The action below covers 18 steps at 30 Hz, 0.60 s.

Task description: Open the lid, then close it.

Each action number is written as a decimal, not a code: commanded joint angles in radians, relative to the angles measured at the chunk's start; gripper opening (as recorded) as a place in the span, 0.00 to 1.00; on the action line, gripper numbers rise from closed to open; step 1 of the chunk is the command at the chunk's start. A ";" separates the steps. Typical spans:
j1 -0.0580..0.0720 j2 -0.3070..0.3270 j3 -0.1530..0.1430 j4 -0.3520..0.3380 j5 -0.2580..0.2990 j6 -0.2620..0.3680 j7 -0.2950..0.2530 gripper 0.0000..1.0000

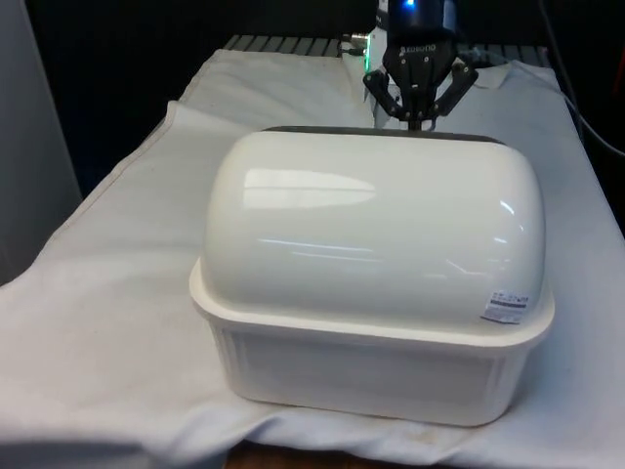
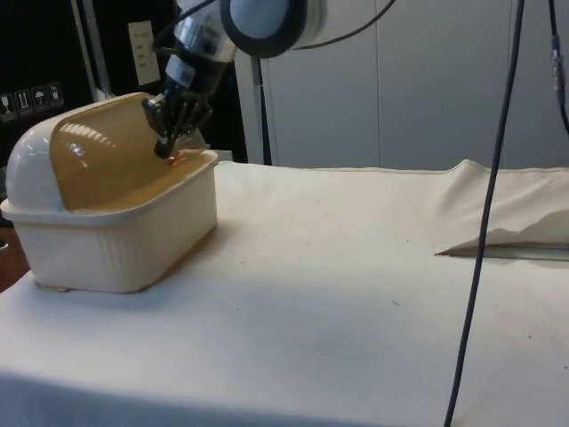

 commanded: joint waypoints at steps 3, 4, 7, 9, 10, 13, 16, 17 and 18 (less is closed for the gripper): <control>0.001 -0.020 0.002 -0.023 0.000 0.000 0.000 0.00; 0.007 -0.037 -0.006 -0.047 -0.005 0.007 0.010 0.00; 0.004 -0.077 0.000 -0.092 -0.003 0.004 0.007 0.00; 0.003 -0.099 0.002 -0.114 -0.003 0.003 0.006 0.00; 0.003 -0.108 0.003 -0.123 -0.002 0.002 0.005 0.00; 0.003 -0.135 0.004 -0.145 -0.003 -0.002 0.005 0.00; 0.002 -0.174 0.005 -0.175 -0.003 -0.009 0.004 0.00; 0.001 -0.201 0.006 -0.195 -0.003 -0.016 0.004 0.00; 0.001 -0.216 0.007 -0.205 -0.003 -0.019 0.004 0.00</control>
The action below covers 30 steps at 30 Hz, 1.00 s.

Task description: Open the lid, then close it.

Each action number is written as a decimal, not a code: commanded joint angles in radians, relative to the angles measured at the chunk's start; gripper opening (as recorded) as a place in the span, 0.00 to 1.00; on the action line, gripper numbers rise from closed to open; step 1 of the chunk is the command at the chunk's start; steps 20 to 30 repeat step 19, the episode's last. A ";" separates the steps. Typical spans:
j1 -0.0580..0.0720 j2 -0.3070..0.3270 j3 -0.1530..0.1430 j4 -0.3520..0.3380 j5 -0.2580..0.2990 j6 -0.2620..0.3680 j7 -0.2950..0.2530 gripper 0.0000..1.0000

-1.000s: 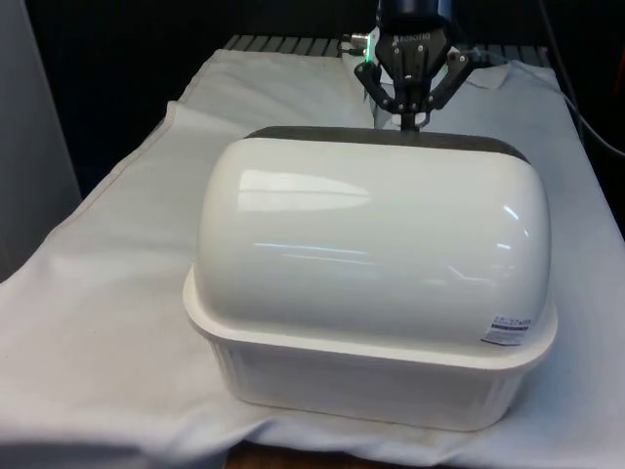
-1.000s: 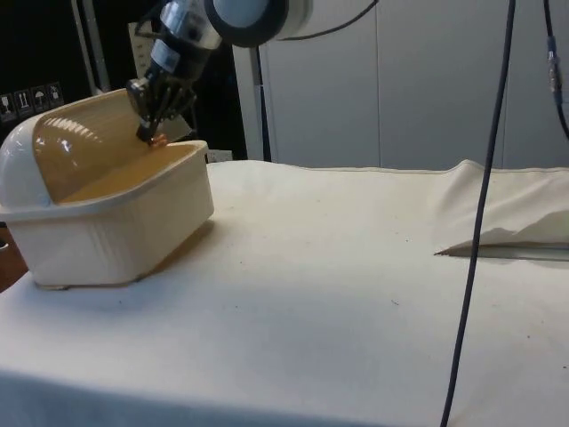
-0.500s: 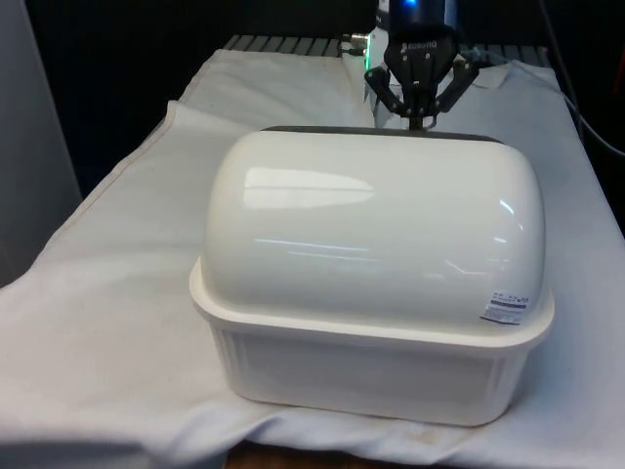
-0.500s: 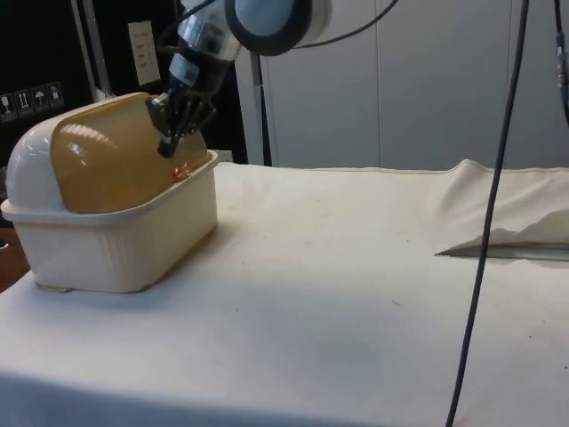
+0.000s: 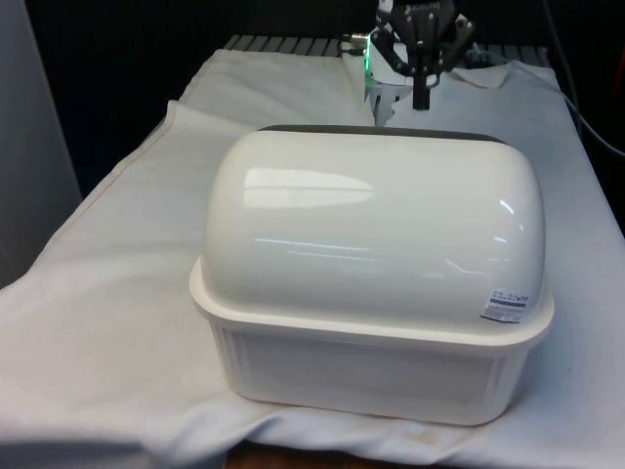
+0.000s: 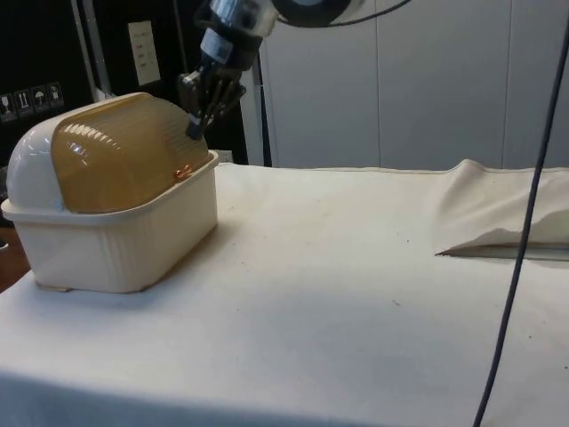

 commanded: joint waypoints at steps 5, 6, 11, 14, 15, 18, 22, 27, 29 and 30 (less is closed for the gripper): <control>0.000 -0.090 0.001 -0.063 -0.003 -0.027 0.002 0.00; -0.001 -0.104 0.001 -0.072 -0.003 -0.031 0.001 0.00; 0.000 -0.158 0.004 -0.103 0.000 -0.051 -0.012 0.00; -0.005 -0.195 0.009 -0.120 -0.014 -0.073 -0.020 0.00; -0.006 -0.203 0.010 -0.122 -0.014 -0.079 -0.024 0.00; -0.005 -0.225 0.013 -0.129 -0.013 -0.095 -0.045 0.00; 0.000 -0.219 0.011 -0.124 -0.001 -0.093 -0.050 0.00; 0.000 -0.219 0.011 -0.124 -0.001 -0.093 -0.050 0.00; 0.000 -0.219 0.011 -0.124 -0.001 -0.093 -0.050 0.00; 0.000 -0.219 0.011 -0.124 -0.001 -0.093 -0.050 0.00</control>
